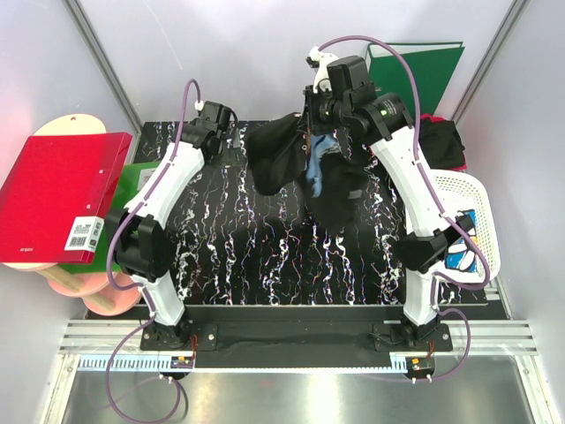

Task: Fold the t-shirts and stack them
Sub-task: Move the tshirt to the center of the board

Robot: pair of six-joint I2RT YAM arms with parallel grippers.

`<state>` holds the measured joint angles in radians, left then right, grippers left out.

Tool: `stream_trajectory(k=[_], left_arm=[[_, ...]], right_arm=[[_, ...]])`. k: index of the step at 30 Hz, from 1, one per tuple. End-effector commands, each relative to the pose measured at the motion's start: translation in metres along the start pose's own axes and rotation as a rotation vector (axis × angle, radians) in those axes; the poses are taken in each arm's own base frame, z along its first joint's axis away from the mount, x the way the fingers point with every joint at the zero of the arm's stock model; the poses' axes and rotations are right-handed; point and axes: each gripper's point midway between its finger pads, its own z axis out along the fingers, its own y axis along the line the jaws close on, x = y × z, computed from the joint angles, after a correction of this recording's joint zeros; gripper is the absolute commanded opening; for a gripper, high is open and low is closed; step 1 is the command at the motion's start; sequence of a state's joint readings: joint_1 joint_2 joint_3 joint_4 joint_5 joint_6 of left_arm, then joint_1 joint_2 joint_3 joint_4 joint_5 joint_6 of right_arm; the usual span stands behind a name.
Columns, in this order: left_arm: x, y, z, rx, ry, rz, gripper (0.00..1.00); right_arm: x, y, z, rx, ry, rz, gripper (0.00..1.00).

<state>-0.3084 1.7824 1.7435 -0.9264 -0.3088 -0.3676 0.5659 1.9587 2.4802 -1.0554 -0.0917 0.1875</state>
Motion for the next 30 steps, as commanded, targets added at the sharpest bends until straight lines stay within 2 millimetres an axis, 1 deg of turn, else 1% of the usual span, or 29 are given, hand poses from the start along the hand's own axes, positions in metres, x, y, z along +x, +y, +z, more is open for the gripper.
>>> stream_trajectory(k=[1,3,4,5,7,8,10,11,13,14,15,16,17,18,19,20,22,23,24,25,26,27,28,29,30], left_arm=[[-0.013,0.007,0.005,-0.034,-0.045,-0.037,0.99],[-0.013,0.005,0.008,-0.032,-0.039,-0.036,0.99],[-0.014,0.005,0.008,-0.030,-0.038,-0.035,0.99],[-0.014,0.004,0.010,-0.029,-0.035,-0.031,0.99],[-0.016,0.002,0.011,-0.024,-0.036,-0.028,0.99],[-0.016,0.001,0.013,-0.024,-0.032,-0.021,0.99],[-0.016,0.000,0.015,-0.019,-0.031,-0.020,0.99],[-0.016,-0.002,0.016,-0.012,-0.025,-0.014,0.99],[-0.016,-0.003,0.017,-0.008,-0.023,-0.009,0.99],[-0.016,-0.004,0.018,-0.002,-0.020,-0.003,0.99],[-0.016,-0.005,0.019,0.002,-0.019,0.001,0.99],[-0.017,-0.006,0.018,0.006,-0.020,0.004,0.99],[-0.017,-0.007,0.018,0.016,-0.017,0.010,0.99],[-0.015,-0.008,0.018,0.022,-0.011,0.016,0.99],[-0.016,-0.011,0.018,0.032,-0.012,0.019,0.99],[-0.013,-0.014,0.021,0.047,0.004,0.030,0.99],[-0.012,-0.019,0.024,0.076,0.015,0.041,0.99],[-0.007,-0.025,0.028,0.104,0.038,0.055,0.99],[-0.005,-0.029,0.030,0.124,0.050,0.063,0.99],[-0.004,-0.034,0.033,0.143,0.062,0.070,0.99],[0.005,-0.043,0.039,0.186,0.100,0.079,0.99],[0.009,-0.050,0.043,0.220,0.121,0.089,0.99],[0.014,-0.056,0.046,0.250,0.146,0.098,0.99],[0.028,-0.072,0.056,0.324,0.209,0.108,0.99],[0.037,-0.081,0.060,0.364,0.249,0.109,0.99]], right_arm=[[-0.029,0.031,-0.035,-0.139,-0.091,-0.015,0.00],[-0.029,0.027,-0.039,-0.111,-0.099,-0.014,0.00],[-0.028,0.022,-0.038,-0.086,-0.096,-0.017,0.00],[-0.019,-0.002,-0.032,0.036,-0.082,0.005,0.00],[-0.005,-0.030,-0.025,0.167,-0.058,0.019,0.00],[0.015,-0.069,-0.018,0.331,-0.016,0.041,0.00],[0.038,-0.102,-0.009,0.429,0.039,0.112,0.00],[0.062,-0.139,-0.005,0.534,0.096,0.171,0.00],[0.093,-0.171,-0.002,0.635,0.157,0.279,0.00],[0.121,-0.199,-0.004,0.769,0.212,0.289,0.00],[0.136,-0.221,-0.012,0.851,0.251,0.319,0.00],[0.145,-0.235,-0.016,0.923,0.267,0.315,0.05],[0.159,-0.245,-0.012,0.955,0.314,0.301,0.11],[0.164,-0.250,-0.014,0.981,0.343,0.290,0.28],[0.164,-0.252,-0.014,0.991,0.354,0.271,0.54],[0.158,-0.251,-0.015,0.989,0.343,0.274,0.69],[0.147,-0.244,-0.013,0.934,0.317,0.268,0.90],[0.136,-0.240,-0.016,0.910,0.281,0.276,0.93],[0.128,-0.237,-0.013,0.879,0.247,0.280,0.94],[0.125,-0.229,-0.009,0.820,0.245,0.283,0.94],[0.120,-0.223,-0.008,0.784,0.234,0.290,0.94],[0.120,-0.217,-0.005,0.746,0.237,0.296,0.94],[0.122,-0.206,0.001,0.676,0.256,0.307,0.94],[0.129,-0.203,0.004,0.658,0.277,0.317,0.94],[0.135,-0.201,0.005,0.649,0.293,0.328,0.94]])
